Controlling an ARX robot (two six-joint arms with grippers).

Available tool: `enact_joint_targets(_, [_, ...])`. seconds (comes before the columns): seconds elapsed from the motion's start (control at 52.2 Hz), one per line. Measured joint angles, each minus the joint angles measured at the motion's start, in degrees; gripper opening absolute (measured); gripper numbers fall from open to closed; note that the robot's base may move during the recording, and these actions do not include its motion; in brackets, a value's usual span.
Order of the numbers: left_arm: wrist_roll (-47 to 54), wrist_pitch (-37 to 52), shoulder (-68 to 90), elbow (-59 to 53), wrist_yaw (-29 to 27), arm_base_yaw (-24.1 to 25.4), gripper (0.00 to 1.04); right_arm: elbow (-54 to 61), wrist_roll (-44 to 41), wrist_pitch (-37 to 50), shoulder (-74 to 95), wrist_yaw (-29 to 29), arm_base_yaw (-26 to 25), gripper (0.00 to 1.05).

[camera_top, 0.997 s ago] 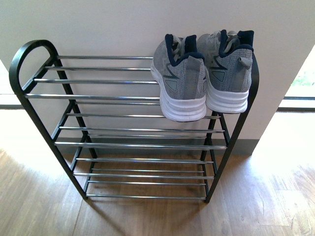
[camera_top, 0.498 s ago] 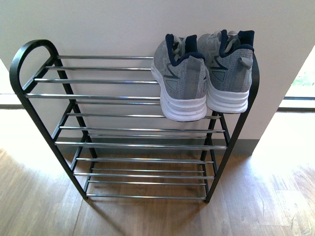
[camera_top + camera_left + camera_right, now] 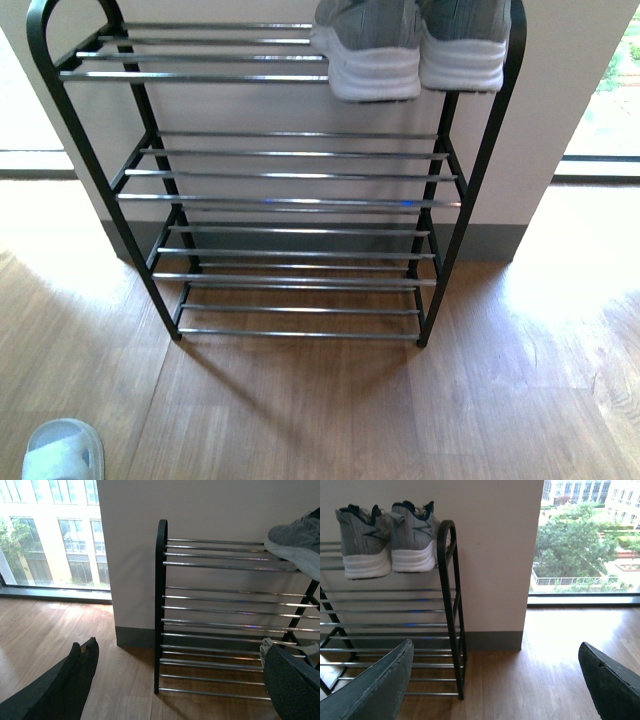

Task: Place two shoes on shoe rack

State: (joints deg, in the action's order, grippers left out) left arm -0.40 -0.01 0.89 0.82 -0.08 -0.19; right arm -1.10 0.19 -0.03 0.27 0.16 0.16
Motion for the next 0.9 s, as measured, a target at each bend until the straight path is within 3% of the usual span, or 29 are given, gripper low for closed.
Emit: enact_joint_targets(0.901, [0.0,0.0,0.0,0.0,0.1,0.0,0.95,0.0,0.0,0.0,0.0,0.0,0.0,0.96])
